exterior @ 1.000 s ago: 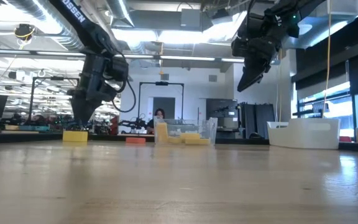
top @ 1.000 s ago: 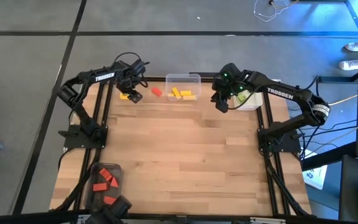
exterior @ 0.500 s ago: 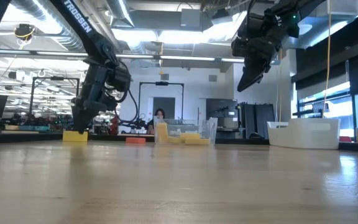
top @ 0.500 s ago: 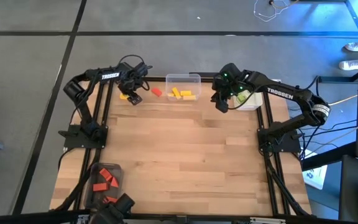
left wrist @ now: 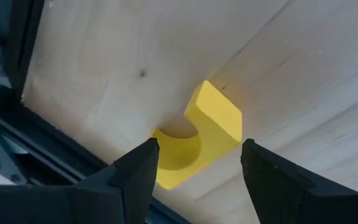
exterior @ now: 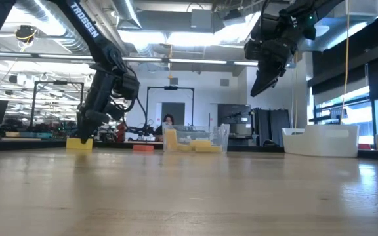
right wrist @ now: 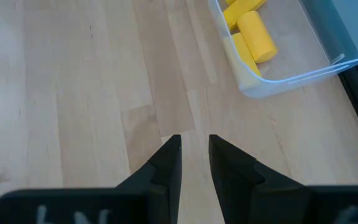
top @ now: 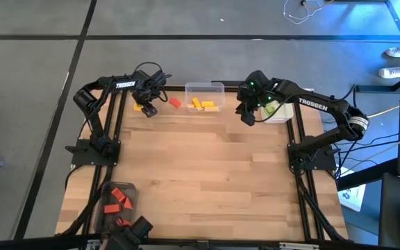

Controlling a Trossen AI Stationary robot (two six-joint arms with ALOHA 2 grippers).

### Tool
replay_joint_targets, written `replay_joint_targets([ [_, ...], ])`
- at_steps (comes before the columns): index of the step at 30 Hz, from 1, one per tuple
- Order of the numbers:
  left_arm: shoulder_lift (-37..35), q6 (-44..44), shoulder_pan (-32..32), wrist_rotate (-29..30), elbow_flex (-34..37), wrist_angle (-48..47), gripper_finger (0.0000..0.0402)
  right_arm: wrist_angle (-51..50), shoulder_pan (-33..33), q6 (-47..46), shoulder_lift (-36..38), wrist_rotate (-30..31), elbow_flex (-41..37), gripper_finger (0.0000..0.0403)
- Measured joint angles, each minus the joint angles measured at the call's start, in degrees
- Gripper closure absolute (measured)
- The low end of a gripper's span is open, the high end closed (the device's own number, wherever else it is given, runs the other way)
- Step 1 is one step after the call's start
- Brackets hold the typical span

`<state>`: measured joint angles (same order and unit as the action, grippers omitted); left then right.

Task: Sort & place blocks by color
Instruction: Put the arched block into the transparent bin

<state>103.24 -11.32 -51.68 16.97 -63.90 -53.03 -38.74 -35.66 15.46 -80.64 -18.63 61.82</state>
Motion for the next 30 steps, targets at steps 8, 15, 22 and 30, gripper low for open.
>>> replay_joint_targets([
  [8,0.0,-5.32,0.11,-1.53,0.0,2.18,0.0184,0.02,0.0,0.0,0.0,0.0,0.0,0.0321],
  [15,0.0,-7.31,0.11,-1.55,0.0,2.12,0.0203,0.04,0.0,0.01,0.0,0.0,0.0,0.0321],
  [22,0.0,-7.34,0.11,-0.63,0.0,1.65,0.0272,0.07,0.01,0.0,-0.01,0.0,0.0,0.0321],
  [30,-0.06,-7.41,0.11,1.22,0.0,1.39,0.0352,0.09,0.0,0.0,-0.01,0.0,0.0,0.0321],
])
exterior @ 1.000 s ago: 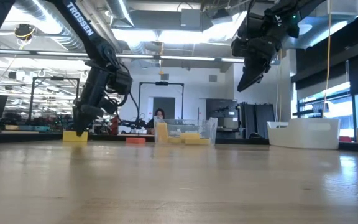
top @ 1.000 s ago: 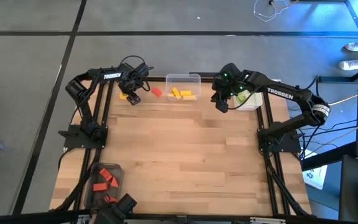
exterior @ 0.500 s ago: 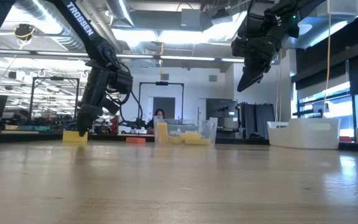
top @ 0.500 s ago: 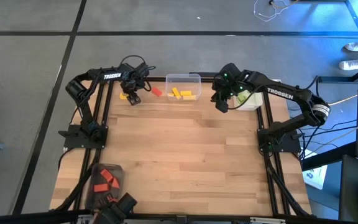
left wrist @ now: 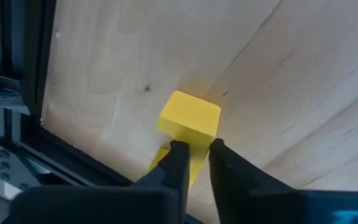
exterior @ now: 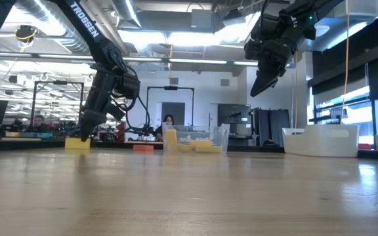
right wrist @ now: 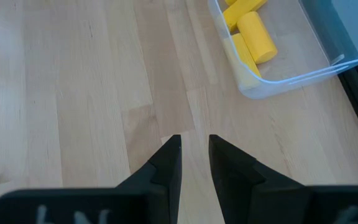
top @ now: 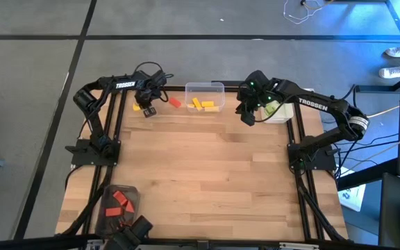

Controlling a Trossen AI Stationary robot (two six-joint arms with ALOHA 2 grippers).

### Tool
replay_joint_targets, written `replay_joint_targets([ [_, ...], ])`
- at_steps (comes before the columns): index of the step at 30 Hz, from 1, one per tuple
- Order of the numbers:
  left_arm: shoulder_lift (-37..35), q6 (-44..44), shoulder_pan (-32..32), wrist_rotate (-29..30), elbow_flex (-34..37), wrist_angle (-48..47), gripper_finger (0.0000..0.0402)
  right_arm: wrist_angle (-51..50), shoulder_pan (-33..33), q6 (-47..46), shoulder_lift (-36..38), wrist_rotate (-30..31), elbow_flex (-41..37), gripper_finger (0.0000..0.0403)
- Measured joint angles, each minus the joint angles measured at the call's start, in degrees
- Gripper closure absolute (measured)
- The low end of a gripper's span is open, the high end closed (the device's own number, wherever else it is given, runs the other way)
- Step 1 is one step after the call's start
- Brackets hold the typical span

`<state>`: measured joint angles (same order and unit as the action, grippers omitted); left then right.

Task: Sort & place blocks by color
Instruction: Put the arched block into the transparent bin, then put the yellow arched block into the transparent bin

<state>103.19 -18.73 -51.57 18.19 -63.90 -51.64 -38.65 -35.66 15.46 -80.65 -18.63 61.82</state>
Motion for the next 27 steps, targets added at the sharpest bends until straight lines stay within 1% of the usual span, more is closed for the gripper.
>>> replay_joint_targets([
  [4,-0.05,-0.01,0.0,1.02,-0.02,-0.21,0.0387,0.02,0.0,0.0,-0.01,0.0,0.0,0.0321],
  [6,-0.05,-0.01,0.0,1.42,-0.02,-0.6,0.0398,0.02,0.0,0.0,-0.02,0.0,0.0,0.0321],
  [10,-0.16,-0.01,0.0,2.2,-0.09,-2.55,0.0399,0.02,0.0,0.0,0.01,0.0,0.0,0.0321],
  [14,-0.16,0.58,0.39,1.12,-1.68,-7.33,0.0401,0.05,0.0,0.0,0.0,0.0,0.0,0.0321],
  [19,-0.16,1.65,3.03,-1.63,-5.27,-11.11,0.0401,0.07,0.0,0.0,-0.01,0.0,0.0,0.0321],
  [21,-0.16,2.18,4.39,-1.32,-6.84,-11.5,0.0401,0.07,0.0,0.02,-0.02,0.0,0.0,0.0321],
  [24,-0.16,8.23,5.62,0.3,-8.63,-12.07,0.0401,0.08,0.0,0.0,0.0,0.0,0.0,0.0321],
  [25,-0.16,12.52,5.59,0.29,-8.79,-12.17,0.0401,0.09,0.0,0.0,0.0,0.0,0.0,0.0321],
  [27,-0.16,24.02,5.47,0.27,-8.47,-12.19,0.0401,0.09,0.01,0.0,-0.01,0.0,0.0,0.0321],
])
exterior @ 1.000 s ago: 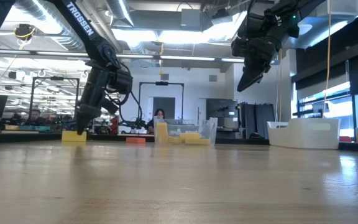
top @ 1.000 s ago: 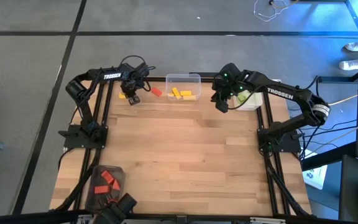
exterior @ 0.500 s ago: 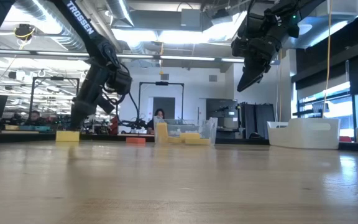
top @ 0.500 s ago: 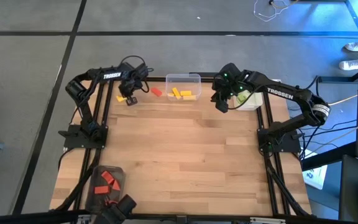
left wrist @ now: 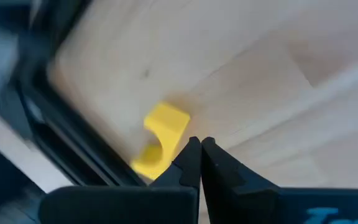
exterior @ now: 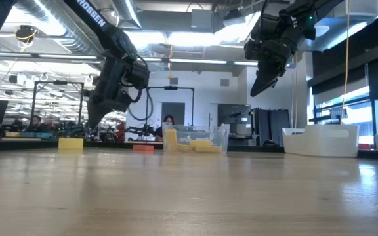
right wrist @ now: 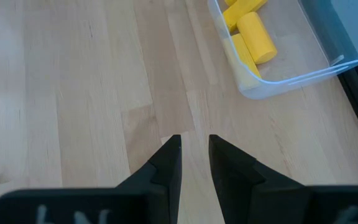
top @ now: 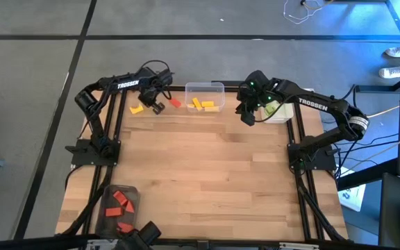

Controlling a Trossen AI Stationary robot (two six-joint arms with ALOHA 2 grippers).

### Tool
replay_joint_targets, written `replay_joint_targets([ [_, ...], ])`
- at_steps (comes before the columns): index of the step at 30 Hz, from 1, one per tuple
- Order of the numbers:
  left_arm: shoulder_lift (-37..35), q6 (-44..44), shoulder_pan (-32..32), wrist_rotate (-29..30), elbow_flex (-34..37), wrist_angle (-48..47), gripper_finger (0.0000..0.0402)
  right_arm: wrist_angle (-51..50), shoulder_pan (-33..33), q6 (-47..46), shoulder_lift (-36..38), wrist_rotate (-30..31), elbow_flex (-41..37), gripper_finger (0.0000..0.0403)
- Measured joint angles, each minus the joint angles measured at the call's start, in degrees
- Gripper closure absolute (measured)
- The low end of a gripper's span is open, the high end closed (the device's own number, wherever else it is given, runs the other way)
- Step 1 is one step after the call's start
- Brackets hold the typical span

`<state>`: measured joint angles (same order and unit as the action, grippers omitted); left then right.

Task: Sort & place blocks by color
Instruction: Put the yellow arched block into the transparent bin

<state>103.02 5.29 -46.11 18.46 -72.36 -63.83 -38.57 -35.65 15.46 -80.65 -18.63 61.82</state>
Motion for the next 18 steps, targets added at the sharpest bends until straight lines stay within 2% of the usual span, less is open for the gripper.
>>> replay_joint_targets([
  [2,0.0,8.02,-0.02,-0.16,0.81,0.0,0.0401,0.0,-0.01,0.0,0.0,0.0,0.0,0.0321],
  [6,0.42,13.53,0.04,0.14,3.17,0.47,0.0401,0.0,-0.01,0.0,0.01,0.0,0.0,0.0321],
  [11,1.14,12.59,-0.7,3.73,4.97,0.85,0.0401,0.0,-0.01,0.0,0.01,0.0,0.0,0.0321],
  [18,1.14,12.65,-2.14,2.9,5.01,0.83,0.0401,0.02,-0.01,0.0,0.0,0.0,0.0,0.0321],
])
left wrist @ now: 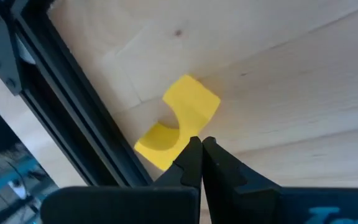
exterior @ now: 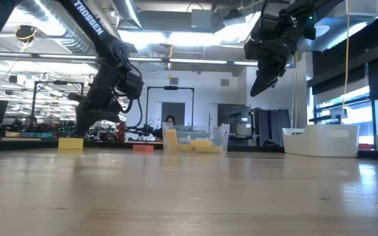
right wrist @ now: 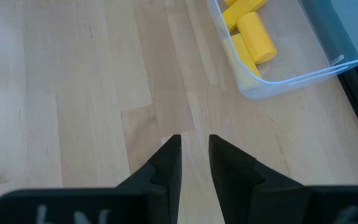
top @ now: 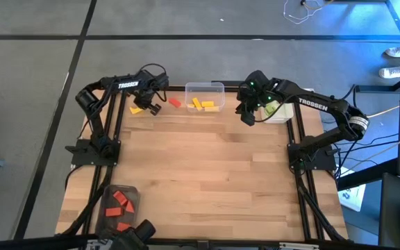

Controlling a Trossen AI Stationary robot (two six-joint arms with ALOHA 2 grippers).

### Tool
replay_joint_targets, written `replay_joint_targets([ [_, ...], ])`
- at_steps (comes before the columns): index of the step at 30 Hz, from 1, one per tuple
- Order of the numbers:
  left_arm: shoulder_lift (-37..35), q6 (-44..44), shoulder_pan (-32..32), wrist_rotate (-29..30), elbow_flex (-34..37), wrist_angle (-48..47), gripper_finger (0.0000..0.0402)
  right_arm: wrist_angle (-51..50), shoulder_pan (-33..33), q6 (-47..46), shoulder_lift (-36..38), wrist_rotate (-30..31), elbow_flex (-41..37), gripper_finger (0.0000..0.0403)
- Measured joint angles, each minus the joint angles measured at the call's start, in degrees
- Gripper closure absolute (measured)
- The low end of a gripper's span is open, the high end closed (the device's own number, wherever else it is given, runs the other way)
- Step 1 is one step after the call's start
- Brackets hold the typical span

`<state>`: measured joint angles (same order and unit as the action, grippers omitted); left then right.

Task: Sort & place blocks by color
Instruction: Put the yellow arched block into the transparent bin

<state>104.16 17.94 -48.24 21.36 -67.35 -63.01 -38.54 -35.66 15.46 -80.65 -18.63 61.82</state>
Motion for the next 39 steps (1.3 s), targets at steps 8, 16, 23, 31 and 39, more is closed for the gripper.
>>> replay_joint_targets([
  [8,0.0,1.53,-3.82,-3.51,0.0,-0.39,0.0401,1.19,0.02,0.04,-0.01,0.04,0.0,0.0321],
  [16,0.0,1.5,-4.79,-3.09,0.0,-0.34,0.0401,1.95,0.02,0.04,-0.01,0.01,0.0,0.0321],
  [23,1.53,1.04,-5.8,-1.45,-0.07,1.41,0.0402,1.94,0.02,0.04,-0.01,-0.04,0.0,0.0321],
  [31,1.57,0.62,-5.83,-1.82,-0.09,1.05,0.0401,1.92,0.01,0.04,-0.01,-0.09,0.0,0.0321],
  [39,1.57,-3.21,-2.6,-5.13,-0.09,-0.46,0.0401,1.92,0.02,0.04,-0.01,-0.09,0.0,0.0321],
])
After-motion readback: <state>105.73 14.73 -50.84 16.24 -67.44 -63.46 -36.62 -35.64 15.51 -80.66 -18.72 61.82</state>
